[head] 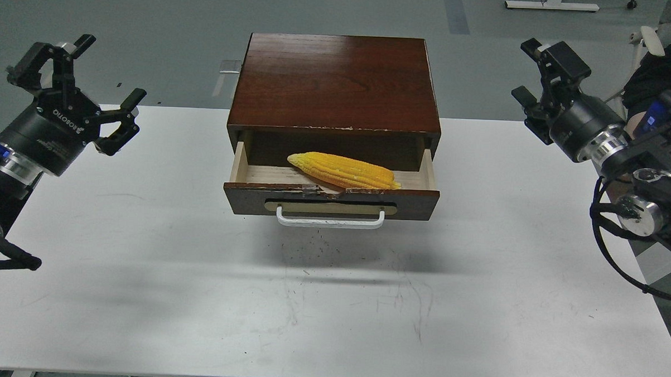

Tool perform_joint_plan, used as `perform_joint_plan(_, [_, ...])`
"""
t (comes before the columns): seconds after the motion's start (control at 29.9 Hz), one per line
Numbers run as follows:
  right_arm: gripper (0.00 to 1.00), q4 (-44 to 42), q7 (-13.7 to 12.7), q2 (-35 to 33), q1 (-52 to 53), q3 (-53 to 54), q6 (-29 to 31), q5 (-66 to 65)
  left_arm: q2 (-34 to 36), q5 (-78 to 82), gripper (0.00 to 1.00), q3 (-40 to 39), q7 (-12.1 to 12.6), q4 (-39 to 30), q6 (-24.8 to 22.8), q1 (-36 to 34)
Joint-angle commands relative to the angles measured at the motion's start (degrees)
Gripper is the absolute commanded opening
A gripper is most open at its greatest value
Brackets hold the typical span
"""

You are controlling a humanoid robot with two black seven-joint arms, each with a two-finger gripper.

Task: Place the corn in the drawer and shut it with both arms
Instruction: 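Withdraw the right gripper up and back from the drawer, then bring the left gripper down in front of the drawer handle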

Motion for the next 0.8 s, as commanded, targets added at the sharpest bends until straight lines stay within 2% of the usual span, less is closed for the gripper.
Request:
perform_joint_plan(0.0, [1.00, -3.4, 0.0, 0.1, -2.6, 0.3, 5.2, 8.6, 0.7, 3.1, 1.00, -0.3, 0.0, -0.1, 0.0, -0.3])
perform_joint_plan(0.13, [1.00, -5.0, 0.0, 0.1, -4.3, 0.3, 9.6, 10.6, 2.0, 12.1, 1.00, -1.2, 0.0, -1.5, 0.0, -1.4])
perform_joint_plan(0.27, [1.00, -5.2, 0.0, 0.1, -5.0, 0.3, 10.1, 10.5, 2.6, 23.2, 1.00, -3.2, 0.0, -6.1, 0.0, -4.2])
perform_joint_plan(0.4, [1.00, -5.7, 0.0, 0.1, -5.3, -0.1, 10.1, 10.5, 2.0, 43.5, 1.00, -5.4, 0.0, -15.1, 0.0, -8.5])
perform_joint_plan(0.43, [1.00, -5.7, 0.0, 0.1, -5.3, -0.4, 10.1, 10.5, 1.3, 48.8, 1.00, -5.4, 0.0, -18.0, 0.0, -9.6])
perform_joint_plan(0.5, [1.00, -5.8, 0.0, 0.1, -5.4, -0.5, 10.1, 10.5, -0.2, 54.9, 1.00, -5.0, 0.0, -20.0, 0.0, -10.8])
perform_joint_plan(0.64, [1.00, -5.8, 0.0, 0.1, -6.2, -0.7, 10.0, 10.5, -6.3, 78.1, 1.00, -4.4, 0.0, -24.4, 0.0, -13.8])
perform_joint_plan(0.77, [1.00, -5.8, 0.0, 0.0, -7.0, -0.7, 9.9, 10.5, -10.3, 88.0, 1.00, -3.0, 0.0, -26.0, 0.0, -14.2])
